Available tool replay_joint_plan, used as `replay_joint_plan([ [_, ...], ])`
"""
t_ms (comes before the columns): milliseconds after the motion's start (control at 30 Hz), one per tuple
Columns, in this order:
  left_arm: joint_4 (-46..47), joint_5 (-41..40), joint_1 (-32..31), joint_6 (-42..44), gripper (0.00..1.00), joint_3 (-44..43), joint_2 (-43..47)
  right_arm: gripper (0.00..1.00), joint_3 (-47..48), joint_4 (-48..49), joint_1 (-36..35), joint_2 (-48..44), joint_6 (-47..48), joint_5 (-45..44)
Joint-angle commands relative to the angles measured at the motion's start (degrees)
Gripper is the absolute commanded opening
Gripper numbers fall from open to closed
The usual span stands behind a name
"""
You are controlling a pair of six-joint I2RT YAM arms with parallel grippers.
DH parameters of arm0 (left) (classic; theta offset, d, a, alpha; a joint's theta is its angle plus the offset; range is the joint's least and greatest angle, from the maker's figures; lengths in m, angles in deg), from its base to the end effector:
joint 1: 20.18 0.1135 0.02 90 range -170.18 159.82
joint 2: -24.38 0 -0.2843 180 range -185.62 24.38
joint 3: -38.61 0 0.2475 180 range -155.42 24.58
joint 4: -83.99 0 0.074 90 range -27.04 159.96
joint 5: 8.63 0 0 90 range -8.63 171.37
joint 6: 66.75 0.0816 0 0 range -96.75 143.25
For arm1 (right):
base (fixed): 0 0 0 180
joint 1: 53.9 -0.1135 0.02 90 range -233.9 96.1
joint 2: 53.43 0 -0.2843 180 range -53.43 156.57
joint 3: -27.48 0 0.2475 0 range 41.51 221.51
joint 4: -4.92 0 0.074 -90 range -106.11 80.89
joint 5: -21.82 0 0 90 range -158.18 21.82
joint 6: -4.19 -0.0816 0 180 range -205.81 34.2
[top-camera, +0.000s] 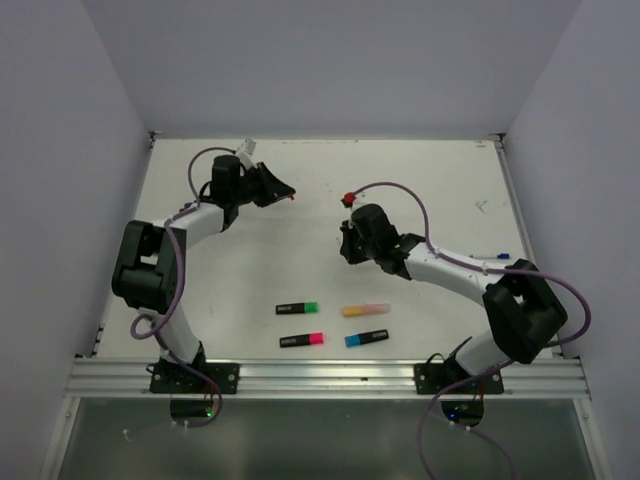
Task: Open the pen caps
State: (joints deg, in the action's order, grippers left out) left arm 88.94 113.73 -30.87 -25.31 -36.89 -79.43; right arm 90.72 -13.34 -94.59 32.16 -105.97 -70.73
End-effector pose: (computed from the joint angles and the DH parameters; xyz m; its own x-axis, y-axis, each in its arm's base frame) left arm 0.4213 -0.1240 0.2155 -0.7373 -0.5052 -0.4485 0.1312 0.5442 -0.8287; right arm 0.2640 0.2222 0.2016 -0.6790 -0.1297 -0.7226 -0.4173 0.8780 0.2345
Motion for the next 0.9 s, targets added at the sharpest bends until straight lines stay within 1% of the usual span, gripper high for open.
replay_joint_plan([
  [0,-15.81,-11.95,-4.41,14.18,0.0,-1.9,3.62,0.0,7.03,-7.89,0.43,4.23,-0.05,-13.25],
  [33,-17.91,-12.66,-5.81,16.1,0.0,-2.16,3.27,0.0,8.95,-9.47,0.61,6.33,-0.49,-15.01],
  [100,-18.89,-14.15,-7.48,17.96,0.0,-2.68,2.13,0.0,10.37,-10.44,1.48,7.84,-1.89,-16.52],
  [133,-23.07,-15.38,-7.93,19.71,0.0,-3.47,1.77,0.0,11.34,-10.97,2.01,9.15,-2.33,-17.66],
  [233,-29.69,-21.36,-9.51,22.88,0.0,-6.64,0.02,0.0,13.09,-11.41,4.03,11.18,-2.95,-18.63],
  [267,-30.75,-24.42,-9.86,23.24,0.0,-7.16,-0.51,0.0,13.71,-11.76,4.47,12.84,-2.78,-18.72],
  [367,-32.34,-28.91,-11.18,23.94,0.0,-6.65,-0.69,0.0,16.0,-12.29,5.62,15.92,-1.64,-19.78],
  [433,-33.3,-29.81,-12.06,24.12,0.0,-6.82,-1.04,0.0,18.45,-13.61,5.88,17.68,-1.46,-19.95],
  [633,-35.68,-30.69,-13.73,23.68,0.0,-7.52,-3.24,0.0,20.92,-13.61,6.59,21.64,-2.25,-19.51],
  [667,-35.59,-30.86,-13.91,23.51,0.02,-7.26,-2.98,0.0,21.01,-13.7,6.67,21.99,-2.34,-19.51],
  [700,-35.51,-31.04,-14.08,23.42,0.06,-6.82,-2.8,0.0,21.19,-13.7,6.76,22.35,-2.51,-19.51],
  [833,-36.38,-32.1,-14.7,23.5,0.17,-6.9,-2.63,0.01,21.45,-13.53,7.2,23.49,-3.04,-18.46],
  [867,-36.65,-32.01,-14.7,23.51,0.18,-6.99,-2.97,0.01,21.54,-13.52,7.37,23.84,-3.21,-18.29],
])
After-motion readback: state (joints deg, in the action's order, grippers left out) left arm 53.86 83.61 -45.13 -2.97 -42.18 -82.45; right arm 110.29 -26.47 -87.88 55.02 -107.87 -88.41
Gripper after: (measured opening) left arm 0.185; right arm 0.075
